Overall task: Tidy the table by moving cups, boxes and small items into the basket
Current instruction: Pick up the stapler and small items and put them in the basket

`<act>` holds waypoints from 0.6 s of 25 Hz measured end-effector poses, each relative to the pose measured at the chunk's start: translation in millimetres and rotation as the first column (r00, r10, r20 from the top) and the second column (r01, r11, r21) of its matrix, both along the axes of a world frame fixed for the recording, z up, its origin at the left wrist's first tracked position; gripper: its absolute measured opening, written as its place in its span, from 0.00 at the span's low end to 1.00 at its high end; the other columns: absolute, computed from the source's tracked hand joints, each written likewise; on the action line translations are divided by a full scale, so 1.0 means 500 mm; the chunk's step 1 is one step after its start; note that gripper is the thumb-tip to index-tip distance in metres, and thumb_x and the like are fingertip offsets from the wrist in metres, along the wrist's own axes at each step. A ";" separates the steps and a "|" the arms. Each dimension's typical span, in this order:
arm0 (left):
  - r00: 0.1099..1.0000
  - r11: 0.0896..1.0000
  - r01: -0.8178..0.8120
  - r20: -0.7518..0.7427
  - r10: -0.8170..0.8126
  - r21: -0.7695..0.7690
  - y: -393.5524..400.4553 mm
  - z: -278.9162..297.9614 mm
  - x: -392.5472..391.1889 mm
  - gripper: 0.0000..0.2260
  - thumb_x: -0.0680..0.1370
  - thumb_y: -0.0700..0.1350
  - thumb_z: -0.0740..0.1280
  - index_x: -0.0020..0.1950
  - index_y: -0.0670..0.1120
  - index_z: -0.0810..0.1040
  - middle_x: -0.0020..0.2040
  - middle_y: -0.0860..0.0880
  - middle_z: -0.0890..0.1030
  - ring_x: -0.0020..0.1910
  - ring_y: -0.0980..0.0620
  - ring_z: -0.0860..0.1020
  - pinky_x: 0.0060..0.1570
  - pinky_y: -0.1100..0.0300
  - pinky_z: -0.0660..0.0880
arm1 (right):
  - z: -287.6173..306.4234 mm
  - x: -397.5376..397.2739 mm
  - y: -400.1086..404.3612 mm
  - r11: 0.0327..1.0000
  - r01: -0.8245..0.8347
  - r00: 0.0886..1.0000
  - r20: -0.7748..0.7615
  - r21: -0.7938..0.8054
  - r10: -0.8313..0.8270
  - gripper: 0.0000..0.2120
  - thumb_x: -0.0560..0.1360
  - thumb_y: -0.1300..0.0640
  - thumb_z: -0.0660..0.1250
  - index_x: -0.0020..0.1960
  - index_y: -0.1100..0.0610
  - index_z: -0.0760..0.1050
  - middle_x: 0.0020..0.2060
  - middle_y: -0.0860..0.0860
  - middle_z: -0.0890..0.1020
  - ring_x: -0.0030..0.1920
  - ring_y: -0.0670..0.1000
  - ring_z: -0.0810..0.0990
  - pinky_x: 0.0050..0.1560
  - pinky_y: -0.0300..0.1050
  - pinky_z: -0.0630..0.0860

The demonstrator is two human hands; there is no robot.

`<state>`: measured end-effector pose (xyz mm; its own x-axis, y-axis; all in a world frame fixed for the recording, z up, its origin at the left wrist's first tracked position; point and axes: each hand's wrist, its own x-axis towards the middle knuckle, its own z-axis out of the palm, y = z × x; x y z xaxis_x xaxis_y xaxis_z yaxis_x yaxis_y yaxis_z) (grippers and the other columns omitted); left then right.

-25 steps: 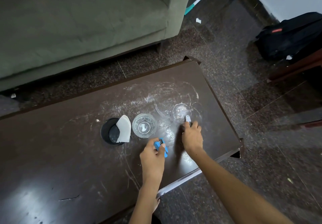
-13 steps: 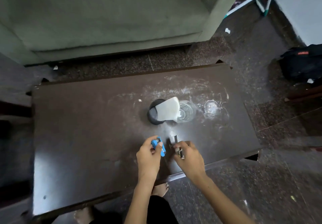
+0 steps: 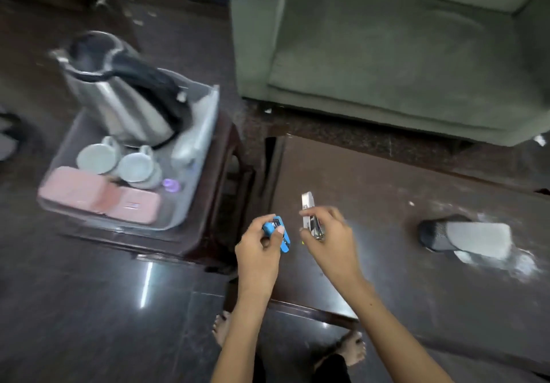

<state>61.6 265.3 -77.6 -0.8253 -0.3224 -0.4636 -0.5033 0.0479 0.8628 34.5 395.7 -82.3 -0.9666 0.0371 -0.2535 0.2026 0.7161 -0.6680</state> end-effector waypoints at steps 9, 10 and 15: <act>0.959 0.958 -0.285 -0.007 0.285 -0.018 -0.386 0.016 -0.014 0.06 0.76 0.41 0.67 0.50 0.50 0.79 0.44 0.44 0.84 0.39 0.54 0.80 0.48 0.52 0.79 | 0.022 -0.095 -0.411 0.970 -0.236 0.971 0.015 -0.060 0.238 0.14 0.69 0.55 0.70 0.54 0.46 0.79 0.51 0.46 0.79 0.46 0.46 0.78 0.50 0.46 0.77; 0.955 0.955 -0.296 -0.006 0.296 -0.012 -0.404 0.012 -0.014 0.07 0.76 0.40 0.67 0.50 0.50 0.79 0.44 0.44 0.83 0.40 0.52 0.81 0.49 0.49 0.79 | 0.021 -0.101 -0.431 0.967 -0.250 0.967 0.038 -0.040 0.251 0.14 0.69 0.54 0.70 0.53 0.46 0.80 0.49 0.47 0.81 0.44 0.47 0.78 0.49 0.47 0.77; 0.932 0.932 -0.361 0.030 0.360 0.021 -0.463 0.000 -0.007 0.10 0.76 0.39 0.67 0.45 0.56 0.78 0.43 0.45 0.83 0.42 0.49 0.81 0.50 0.45 0.79 | 0.026 -0.142 -0.512 0.953 -0.301 0.922 0.267 0.039 0.280 0.06 0.69 0.52 0.67 0.40 0.53 0.82 0.32 0.50 0.79 0.36 0.51 0.77 0.39 0.43 0.74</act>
<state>58.2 33.9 -77.5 -0.6436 -0.5839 -0.4948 -0.5043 -0.1628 0.8480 -36.6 139.7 -69.1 -0.8405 -0.2061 -0.5011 0.1342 0.8168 -0.5612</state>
